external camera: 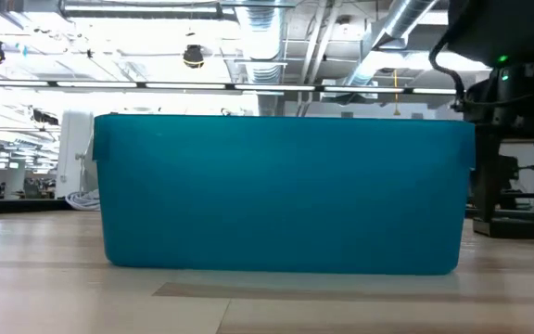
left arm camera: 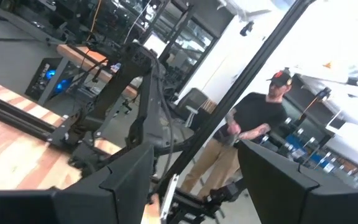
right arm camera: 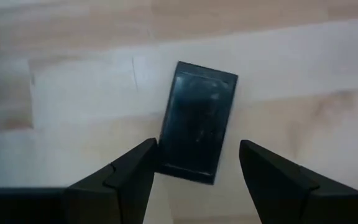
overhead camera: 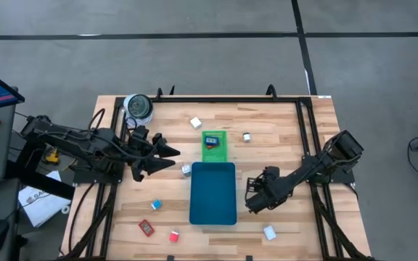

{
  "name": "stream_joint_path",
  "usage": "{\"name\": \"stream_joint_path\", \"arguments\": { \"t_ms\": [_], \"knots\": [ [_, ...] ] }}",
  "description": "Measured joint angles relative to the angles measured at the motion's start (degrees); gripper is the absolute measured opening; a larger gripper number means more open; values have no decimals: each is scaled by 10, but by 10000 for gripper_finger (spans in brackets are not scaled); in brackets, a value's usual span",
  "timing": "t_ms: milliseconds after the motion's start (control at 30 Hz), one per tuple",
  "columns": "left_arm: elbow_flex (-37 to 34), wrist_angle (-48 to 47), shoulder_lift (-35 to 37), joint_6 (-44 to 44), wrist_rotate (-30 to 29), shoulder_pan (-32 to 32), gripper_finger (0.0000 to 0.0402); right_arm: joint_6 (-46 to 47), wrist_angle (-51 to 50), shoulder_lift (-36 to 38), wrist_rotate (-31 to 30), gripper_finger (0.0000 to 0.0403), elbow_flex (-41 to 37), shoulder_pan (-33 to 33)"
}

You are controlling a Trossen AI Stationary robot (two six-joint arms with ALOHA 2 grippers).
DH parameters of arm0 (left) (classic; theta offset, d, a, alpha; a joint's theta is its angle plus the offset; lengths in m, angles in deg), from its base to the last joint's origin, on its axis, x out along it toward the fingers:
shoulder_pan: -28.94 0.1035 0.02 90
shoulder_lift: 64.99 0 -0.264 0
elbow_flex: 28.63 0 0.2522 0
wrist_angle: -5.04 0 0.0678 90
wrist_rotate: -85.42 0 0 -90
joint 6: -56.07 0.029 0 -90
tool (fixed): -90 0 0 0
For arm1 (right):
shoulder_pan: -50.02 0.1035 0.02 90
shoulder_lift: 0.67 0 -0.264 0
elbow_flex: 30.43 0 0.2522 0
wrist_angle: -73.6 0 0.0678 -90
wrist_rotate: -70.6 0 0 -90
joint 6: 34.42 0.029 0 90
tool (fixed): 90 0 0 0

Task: Pick & Place Office items
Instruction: Put the bottom black digital clock into the green bin

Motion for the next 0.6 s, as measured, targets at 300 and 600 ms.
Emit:
{"name": "stream_joint_path", "arguments": {
  "t_ms": [300,600],
  "knots": [
    [0,53,0,-13,0,-3,230,-2,56,1,-7,226,-53,-3],
    [0,48,0,-8,0,-3,204,2,45,0,-11,154,-54,-2]
  ]
}}
